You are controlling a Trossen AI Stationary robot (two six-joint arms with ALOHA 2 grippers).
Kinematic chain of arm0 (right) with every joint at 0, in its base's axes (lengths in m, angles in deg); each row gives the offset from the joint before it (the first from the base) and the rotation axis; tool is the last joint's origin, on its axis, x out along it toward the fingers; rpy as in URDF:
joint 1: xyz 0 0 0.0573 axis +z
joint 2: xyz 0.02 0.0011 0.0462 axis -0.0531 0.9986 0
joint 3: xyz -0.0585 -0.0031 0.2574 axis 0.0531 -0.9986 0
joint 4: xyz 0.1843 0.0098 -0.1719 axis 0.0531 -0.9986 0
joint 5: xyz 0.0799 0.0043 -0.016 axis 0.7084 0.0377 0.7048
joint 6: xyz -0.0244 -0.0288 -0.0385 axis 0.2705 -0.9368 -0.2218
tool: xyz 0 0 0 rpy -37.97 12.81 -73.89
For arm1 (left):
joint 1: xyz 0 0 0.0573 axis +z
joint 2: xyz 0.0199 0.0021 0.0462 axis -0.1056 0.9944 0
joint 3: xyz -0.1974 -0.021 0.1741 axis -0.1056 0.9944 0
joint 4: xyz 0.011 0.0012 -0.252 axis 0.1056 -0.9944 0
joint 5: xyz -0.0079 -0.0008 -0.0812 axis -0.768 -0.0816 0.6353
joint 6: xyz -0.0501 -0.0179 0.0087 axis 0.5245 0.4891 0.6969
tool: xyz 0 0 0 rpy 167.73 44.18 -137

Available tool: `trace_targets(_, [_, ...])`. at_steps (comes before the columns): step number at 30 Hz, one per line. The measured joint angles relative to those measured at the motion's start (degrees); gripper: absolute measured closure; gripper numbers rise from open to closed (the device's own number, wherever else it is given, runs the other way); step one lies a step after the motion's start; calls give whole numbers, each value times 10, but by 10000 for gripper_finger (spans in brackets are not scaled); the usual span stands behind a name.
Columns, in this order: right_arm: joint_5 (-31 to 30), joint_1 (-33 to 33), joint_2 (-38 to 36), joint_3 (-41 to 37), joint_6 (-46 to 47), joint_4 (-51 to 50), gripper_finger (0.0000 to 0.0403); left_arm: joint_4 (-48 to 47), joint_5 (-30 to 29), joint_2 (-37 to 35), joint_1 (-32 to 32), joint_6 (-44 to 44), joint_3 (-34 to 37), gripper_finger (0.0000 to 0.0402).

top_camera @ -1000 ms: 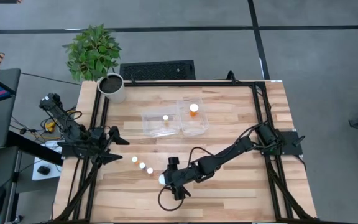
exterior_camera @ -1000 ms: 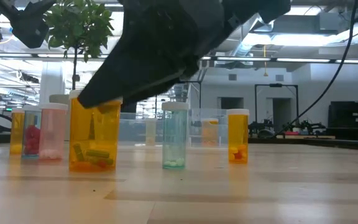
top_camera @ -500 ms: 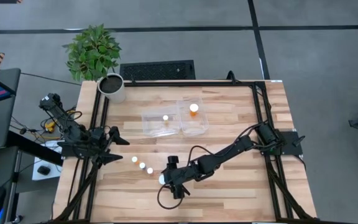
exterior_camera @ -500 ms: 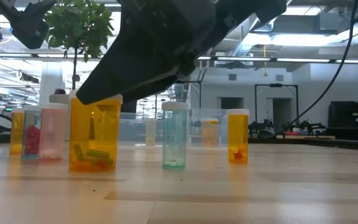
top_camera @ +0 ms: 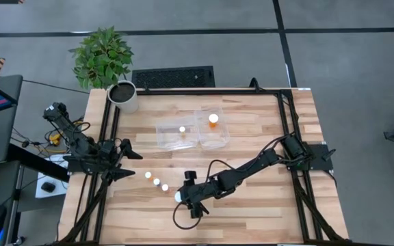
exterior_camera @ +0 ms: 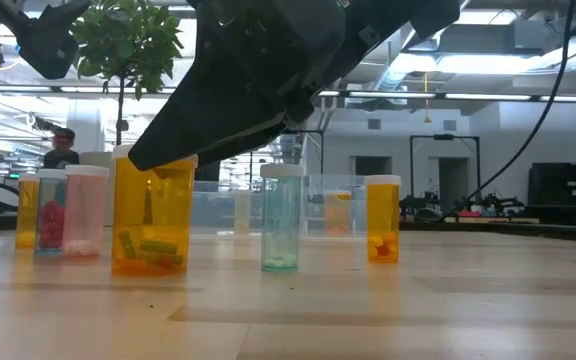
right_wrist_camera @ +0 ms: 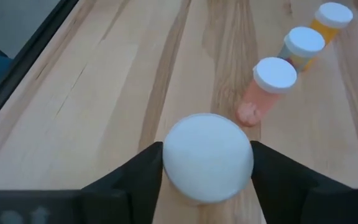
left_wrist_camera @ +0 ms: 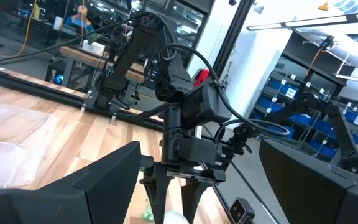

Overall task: Pick and place medicine bottles into bin by pill shape (circle, oval)
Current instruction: Put the orange capsule bottle into the right transparent bin

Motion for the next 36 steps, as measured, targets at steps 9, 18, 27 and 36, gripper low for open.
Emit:
trace_targets(9, [0,0,-1,0,0,-4,208,-2,0,0,0,5,0,79])
trace_targets(18, [0,0,-5,0,-15,-6,192,-3,0,0,0,1,0,79])
trace_targets(27, [5,-8,-62,8,-69,-45,188,-4,0,0,0,0,0,79])
trace_targets(36, [-1,-49,-211,8,-110,-235,195,-5,0,0,0,-4,0,79])
